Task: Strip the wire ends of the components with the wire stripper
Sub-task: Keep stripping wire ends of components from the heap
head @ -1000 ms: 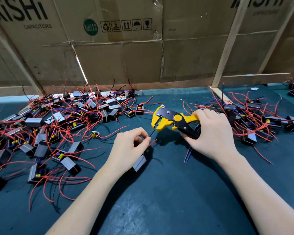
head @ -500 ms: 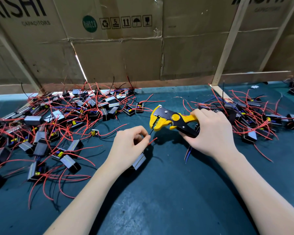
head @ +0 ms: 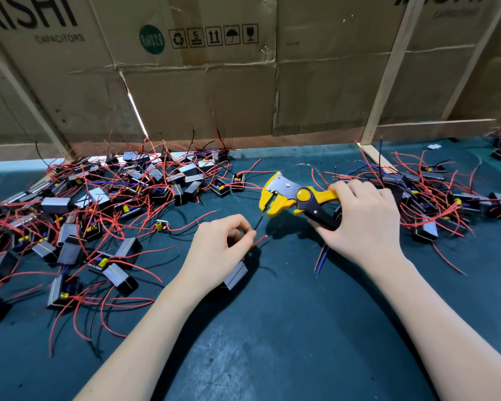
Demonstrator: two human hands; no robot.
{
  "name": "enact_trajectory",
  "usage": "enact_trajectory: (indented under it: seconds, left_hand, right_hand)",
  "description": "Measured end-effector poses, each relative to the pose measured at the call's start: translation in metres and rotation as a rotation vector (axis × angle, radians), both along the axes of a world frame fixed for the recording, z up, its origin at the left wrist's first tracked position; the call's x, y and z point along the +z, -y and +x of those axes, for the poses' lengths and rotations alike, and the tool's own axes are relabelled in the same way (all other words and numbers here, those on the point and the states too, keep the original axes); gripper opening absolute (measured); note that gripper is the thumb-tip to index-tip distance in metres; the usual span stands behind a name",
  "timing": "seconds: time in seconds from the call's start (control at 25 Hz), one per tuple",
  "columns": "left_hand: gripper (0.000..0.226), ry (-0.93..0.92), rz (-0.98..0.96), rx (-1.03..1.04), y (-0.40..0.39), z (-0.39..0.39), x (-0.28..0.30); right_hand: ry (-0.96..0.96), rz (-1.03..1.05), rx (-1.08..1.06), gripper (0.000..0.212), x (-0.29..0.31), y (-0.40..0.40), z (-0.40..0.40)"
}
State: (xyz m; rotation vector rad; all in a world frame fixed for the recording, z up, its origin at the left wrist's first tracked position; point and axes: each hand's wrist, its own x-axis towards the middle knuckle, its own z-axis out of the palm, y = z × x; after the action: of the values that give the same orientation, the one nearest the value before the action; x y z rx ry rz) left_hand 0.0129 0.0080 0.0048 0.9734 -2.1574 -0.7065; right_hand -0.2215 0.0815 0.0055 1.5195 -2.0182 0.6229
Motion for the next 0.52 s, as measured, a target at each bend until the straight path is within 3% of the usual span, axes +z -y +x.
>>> enact_trajectory:
  seconds: [0.2,0.52]
  left_hand:
    - [0.018,0.017,-0.004,0.005,0.001,0.000,-0.001]
    - [0.019,0.031,-0.005,0.025,0.001,-0.002,-0.002]
  right_hand:
    - [0.006,-0.031,-0.056,0.055,-0.002,-0.001,-0.012]
    - [-0.047,-0.002,0.081,0.050,0.001,0.000,0.001]
